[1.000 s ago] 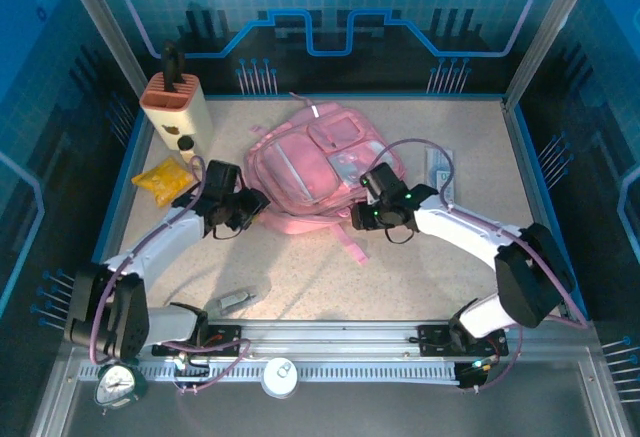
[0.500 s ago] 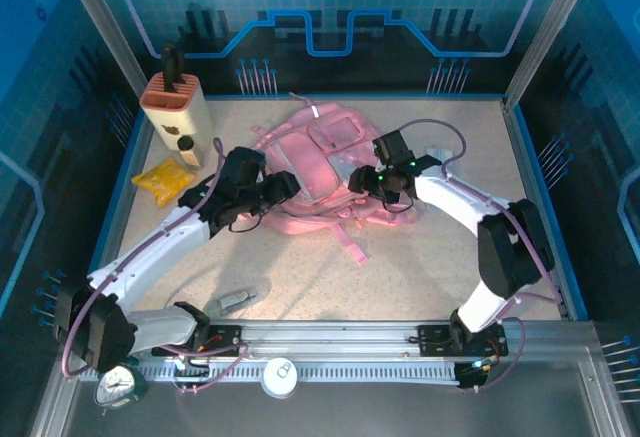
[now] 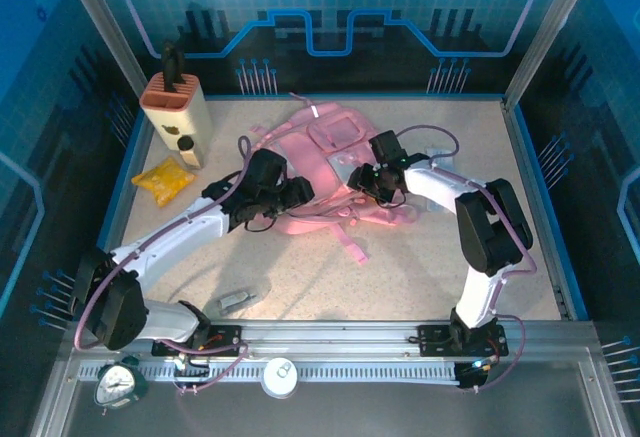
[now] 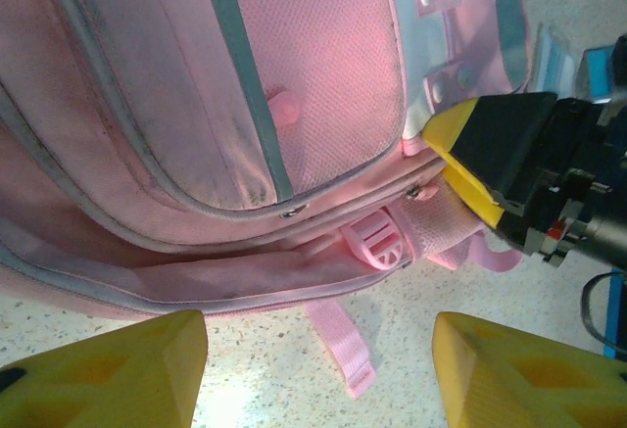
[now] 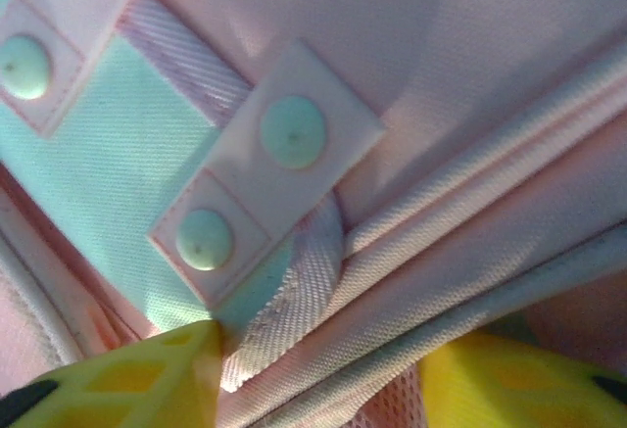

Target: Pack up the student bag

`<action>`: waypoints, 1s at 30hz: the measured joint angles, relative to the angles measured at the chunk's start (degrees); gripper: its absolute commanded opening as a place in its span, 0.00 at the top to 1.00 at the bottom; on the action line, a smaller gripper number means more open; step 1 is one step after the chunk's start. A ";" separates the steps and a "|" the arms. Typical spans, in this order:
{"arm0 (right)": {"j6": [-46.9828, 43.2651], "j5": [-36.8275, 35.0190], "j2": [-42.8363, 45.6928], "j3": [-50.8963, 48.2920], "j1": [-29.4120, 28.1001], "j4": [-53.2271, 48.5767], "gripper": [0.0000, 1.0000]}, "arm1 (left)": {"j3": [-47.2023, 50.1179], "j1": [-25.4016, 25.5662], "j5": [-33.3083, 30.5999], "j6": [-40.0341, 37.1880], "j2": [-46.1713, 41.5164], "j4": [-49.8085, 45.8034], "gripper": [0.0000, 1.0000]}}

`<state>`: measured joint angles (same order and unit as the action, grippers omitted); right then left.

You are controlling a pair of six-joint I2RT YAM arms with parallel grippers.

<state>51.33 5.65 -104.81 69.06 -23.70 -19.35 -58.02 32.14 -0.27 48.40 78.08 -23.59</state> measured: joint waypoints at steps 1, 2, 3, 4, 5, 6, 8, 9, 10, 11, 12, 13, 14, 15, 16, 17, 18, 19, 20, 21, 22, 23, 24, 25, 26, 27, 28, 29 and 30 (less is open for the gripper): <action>0.28 0.00 0.02 -0.13 0.00 0.72 0.67 | -0.15 0.13 -0.02 -0.39 0.37 -0.02 0.37; 0.39 -0.02 0.02 -0.39 0.02 1.86 0.73 | -0.39 0.31 -0.07 -0.57 0.74 -0.09 0.36; 0.63 0.00 0.02 -0.79 0.04 3.17 0.77 | -0.59 0.48 -0.28 -0.79 0.96 -0.07 0.36; 0.94 -0.02 0.07 -1.11 0.07 4.13 0.80 | -0.79 0.70 -0.55 -0.92 1.05 -0.13 0.36; 1.16 0.00 0.11 -1.57 0.11 5.33 0.84 | -1.05 0.90 -0.81 -0.98 1.05 -0.17 0.36; 1.27 0.04 0.15 -1.97 0.11 6.36 0.86 | -1.42 1.14 -1.07 -1.03 1.11 -0.17 0.36; 1.75 0.02 0.24 -2.64 0.13 7.54 0.89 | -2.34 1.64 -1.73 -1.03 1.51 -0.17 0.36; 1.86 0.04 0.35 -3.10 0.15 8.28 0.91 | -2.75 1.95 -2.10 -1.03 1.79 -0.15 0.36; 2.08 0.02 0.46 -3.50 0.15 8.94 0.93 | -3.08 2.32 -2.54 -1.01 2.10 -0.15 0.36; 2.29 0.04 0.70 -3.96 0.15 9.60 0.96 | -3.37 2.82 -3.04 -1.01 2.43 -0.15 0.36; 2.49 0.13 1.07 -4.50 0.15 10.27 0.99 | -3.56 3.41 -3.69 -1.01 2.69 -0.15 0.36; 2.67 0.31 1.42 -4.96 0.22 10.82 1.00 | -3.65 4.09 -4.50 -0.98 2.93 -0.15 0.35; 2.95 0.57 1.81 -5.49 0.31 11.58 1.00 | -3.65 4.85 -5.20 -0.96 3.15 -0.15 0.34; 3.28 0.90 2.25 -6.14 0.50 12.46 1.00 | -3.65 5.68 -6.03 -0.94 3.37 -0.15 0.32; 3.45 1.11 2.67 -6.75 0.61 13.18 1.00 | -3.67 6.38 -6.73 -0.90 3.58 -0.15 0.30; 3.82 1.46 3.13 -7.52 0.76 14.29 1.00 | -3.67 7.19 -7.74 -0.81 3.87 -0.15 0.29; 4.11 1.86 3.65 -8.26 0.90 15.30 1.00 | -3.74 8.00 -8.90 -0.79 4.20 -0.22 0.27; 4.28 2.12 4.02 -8.72 0.92 15.91 1.00 | -3.93 8.63 -9.86 -0.63 4.50 -0.44 0.25; 4.70 2.36 4.48 -9.25 1.01 16.76 1.00 | -4.24 9.44 -10.97 -0.52 4.92 -0.76 0.24; 5.18 2.60 4.92 -9.70 1.03 17.57 1.00 | -4.61 10.29 -12.07 -0.50 5.31 -1.03 0.24; 5.73 2.93 5.31 -10.21 1.07 18.45 1.00 | -4.92 11.02 -13.03 -0.46 5.57 -1.27 0.23; 6.38 3.52 5.75 -10.84 1.18 19.52 1.00 | -5.35 12.07 -14.16 -0.42 5.84 -1.68 0.23; 7.04 3.98 6.14 -11.52 1.27 20.55 1.00 | -5.81 13.22 -15.43 -0.37 6.01 -1.97 0.23; 7.56 4.22 6.47 -12.11 1.27 21.33 1.00 | -6.25 14.19 -16.52 -0.35 6.21 -2.27 0.23; 8.20 4.48 6.78 -12.66 1.27 21.94 1.00 | -6.75 15.39 -17.79 -0.33 6.43 -2.49 0.23; 8.74 4.76 7.06 -13.07 1.27 22.38 1.00 | -7.32 16.37 -18.91 -0.28 6.73 -2.93 0.23; 9.22 5.01 7.39 -13.42 1.27 22.71 1.00 | -7.82 17.11 -19.67 -0.15 7.08 -3.15 0.24; 9.73 5.18 7.87 -13.90 1.27 23.12 1.00 | -8.35 17.75 -20.20 0.11 7.61 -3.32 0.25; 10.12 5.31 8.44 -14.29 1.27 23.50 1.00 | -8.92 18.21 -20.68 0.39 8.26 -3.56 0.26</action>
<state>61.45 10.96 -96.38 54.76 -22.44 4.14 -66.94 50.35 -20.95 48.80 86.35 -27.16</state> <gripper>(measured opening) 0.057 0.753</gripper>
